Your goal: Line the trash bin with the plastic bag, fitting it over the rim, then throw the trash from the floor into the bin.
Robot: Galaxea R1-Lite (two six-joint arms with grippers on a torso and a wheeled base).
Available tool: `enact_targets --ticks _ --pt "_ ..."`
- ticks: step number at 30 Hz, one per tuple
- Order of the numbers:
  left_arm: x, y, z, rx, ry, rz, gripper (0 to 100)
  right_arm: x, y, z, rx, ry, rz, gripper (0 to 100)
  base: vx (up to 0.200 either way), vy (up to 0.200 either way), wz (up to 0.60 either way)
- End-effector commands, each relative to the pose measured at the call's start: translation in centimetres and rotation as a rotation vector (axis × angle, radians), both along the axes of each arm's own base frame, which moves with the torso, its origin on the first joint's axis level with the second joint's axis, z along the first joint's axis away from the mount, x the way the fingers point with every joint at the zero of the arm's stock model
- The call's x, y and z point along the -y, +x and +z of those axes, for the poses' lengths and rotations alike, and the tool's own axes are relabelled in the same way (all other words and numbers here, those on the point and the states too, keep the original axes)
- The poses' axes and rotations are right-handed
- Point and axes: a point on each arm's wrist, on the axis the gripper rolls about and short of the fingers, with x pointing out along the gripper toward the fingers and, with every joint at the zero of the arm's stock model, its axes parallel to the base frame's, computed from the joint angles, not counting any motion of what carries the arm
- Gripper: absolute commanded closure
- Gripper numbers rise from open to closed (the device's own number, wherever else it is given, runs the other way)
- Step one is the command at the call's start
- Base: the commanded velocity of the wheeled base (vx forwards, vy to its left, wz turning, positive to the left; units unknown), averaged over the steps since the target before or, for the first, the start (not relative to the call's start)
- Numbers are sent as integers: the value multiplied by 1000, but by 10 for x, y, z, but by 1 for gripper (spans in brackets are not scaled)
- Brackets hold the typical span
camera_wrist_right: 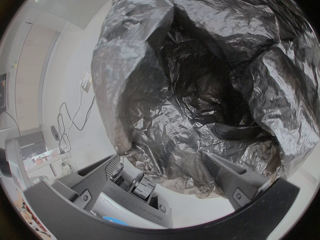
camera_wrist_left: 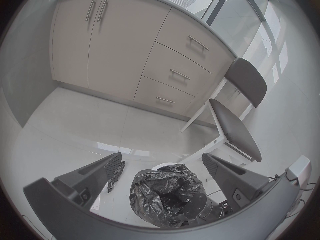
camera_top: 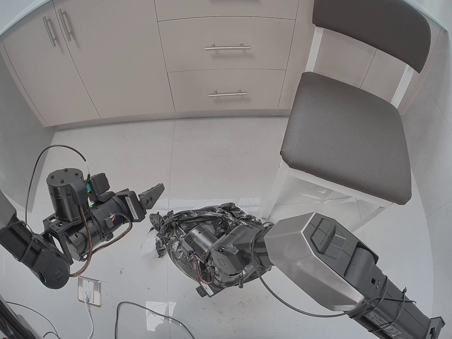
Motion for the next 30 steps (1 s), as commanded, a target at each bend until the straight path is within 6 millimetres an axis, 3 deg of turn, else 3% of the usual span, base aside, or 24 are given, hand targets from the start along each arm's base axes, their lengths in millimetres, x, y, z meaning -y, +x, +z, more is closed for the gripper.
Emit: enact_targets --ticks 1,21,28,30 --pt "0 0 0 -1 -1 0 0 -2 -3 0 -6 0 -11 0 0 0 0" --pt "1 1 -1 -4 -2 -2 0 2 -9 7 -57 -31 -37 0 0 0 0" --pt "2 1 0 -1 -3 -5 0 -9 -21 43 -16 45 -55 0 0 0 0" --pt "2 1 0 2 -4 -7 0 -14 -26 64 13 92 -55 0 0 0 0"
